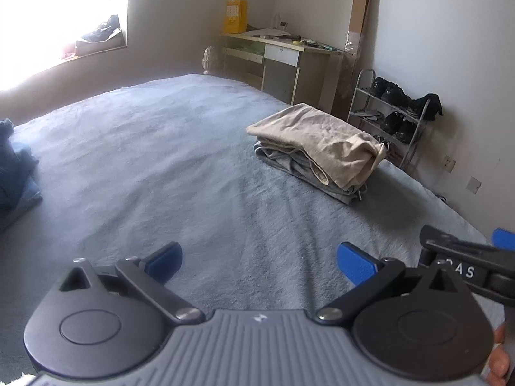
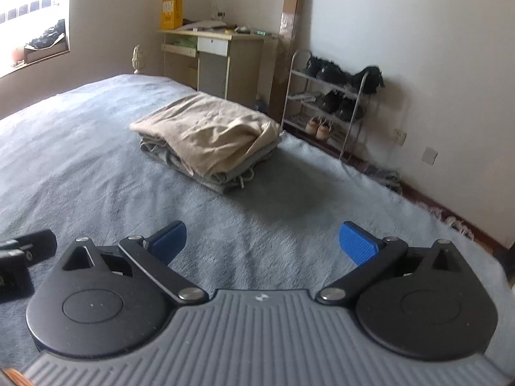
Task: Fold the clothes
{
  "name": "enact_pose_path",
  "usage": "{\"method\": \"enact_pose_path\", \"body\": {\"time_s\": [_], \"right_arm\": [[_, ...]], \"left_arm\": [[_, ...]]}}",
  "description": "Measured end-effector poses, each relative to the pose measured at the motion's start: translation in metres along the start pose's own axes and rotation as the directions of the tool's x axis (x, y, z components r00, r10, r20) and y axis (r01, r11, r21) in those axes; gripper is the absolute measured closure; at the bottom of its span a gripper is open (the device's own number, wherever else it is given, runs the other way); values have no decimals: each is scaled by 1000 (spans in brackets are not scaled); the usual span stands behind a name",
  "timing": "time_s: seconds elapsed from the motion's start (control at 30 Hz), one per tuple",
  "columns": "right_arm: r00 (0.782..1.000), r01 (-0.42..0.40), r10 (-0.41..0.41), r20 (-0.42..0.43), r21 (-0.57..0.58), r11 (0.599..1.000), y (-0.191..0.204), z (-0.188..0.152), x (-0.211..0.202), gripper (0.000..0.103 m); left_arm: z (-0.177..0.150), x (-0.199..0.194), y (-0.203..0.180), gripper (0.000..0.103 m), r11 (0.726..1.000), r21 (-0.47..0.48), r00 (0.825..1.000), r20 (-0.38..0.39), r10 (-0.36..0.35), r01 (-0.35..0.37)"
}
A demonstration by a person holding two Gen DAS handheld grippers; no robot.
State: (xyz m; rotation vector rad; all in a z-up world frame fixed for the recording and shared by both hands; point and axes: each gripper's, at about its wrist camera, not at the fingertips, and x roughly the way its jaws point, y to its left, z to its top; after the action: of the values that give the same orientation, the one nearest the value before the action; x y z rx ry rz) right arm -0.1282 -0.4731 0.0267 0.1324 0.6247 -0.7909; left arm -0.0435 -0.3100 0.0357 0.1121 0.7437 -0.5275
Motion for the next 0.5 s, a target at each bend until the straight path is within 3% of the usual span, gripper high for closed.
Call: {"method": "enact_pose_path", "body": {"time_s": [0.5], "right_arm": [[1000, 12, -13, -5, -72, 997, 6, 0, -5, 1]], "left_arm": [[-4, -6, -5, 0, 999, 7, 999, 22, 31, -32]]}}
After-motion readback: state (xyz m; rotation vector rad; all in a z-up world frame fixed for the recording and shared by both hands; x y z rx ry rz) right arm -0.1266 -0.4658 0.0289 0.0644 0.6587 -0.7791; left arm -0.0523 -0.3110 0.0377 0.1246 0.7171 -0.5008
